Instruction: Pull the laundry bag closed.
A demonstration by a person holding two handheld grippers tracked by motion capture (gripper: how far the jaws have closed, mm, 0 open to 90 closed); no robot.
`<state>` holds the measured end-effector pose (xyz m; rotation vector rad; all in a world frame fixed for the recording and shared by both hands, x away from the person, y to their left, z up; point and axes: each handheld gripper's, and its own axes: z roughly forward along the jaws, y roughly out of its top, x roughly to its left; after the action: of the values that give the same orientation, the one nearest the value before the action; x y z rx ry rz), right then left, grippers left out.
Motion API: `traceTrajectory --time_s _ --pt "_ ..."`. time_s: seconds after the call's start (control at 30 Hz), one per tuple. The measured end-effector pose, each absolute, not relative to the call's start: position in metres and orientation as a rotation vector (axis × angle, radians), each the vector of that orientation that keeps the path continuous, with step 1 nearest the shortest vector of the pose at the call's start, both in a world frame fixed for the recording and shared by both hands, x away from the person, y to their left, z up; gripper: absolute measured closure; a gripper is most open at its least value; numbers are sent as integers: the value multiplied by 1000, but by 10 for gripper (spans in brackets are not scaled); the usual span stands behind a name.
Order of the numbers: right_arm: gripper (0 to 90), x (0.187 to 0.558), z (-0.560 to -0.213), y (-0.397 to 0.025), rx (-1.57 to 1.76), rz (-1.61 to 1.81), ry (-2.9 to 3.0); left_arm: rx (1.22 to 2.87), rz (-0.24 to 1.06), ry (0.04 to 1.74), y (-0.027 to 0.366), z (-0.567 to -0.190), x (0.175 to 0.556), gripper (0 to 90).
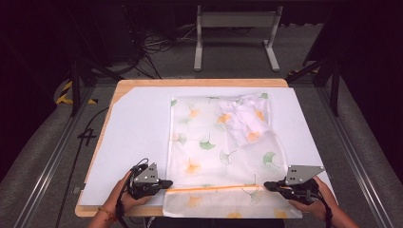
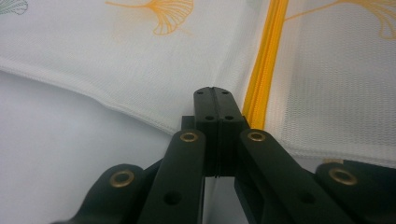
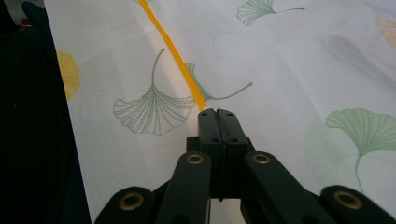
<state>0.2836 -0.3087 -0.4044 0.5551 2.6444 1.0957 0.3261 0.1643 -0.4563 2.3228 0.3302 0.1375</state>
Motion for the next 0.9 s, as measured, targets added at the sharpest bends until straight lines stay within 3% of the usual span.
traceTrajectory --time_s 0.9 --pt "900 277 -403 -341 643 1074 2606 2316 130 341 165 -457 326 900"
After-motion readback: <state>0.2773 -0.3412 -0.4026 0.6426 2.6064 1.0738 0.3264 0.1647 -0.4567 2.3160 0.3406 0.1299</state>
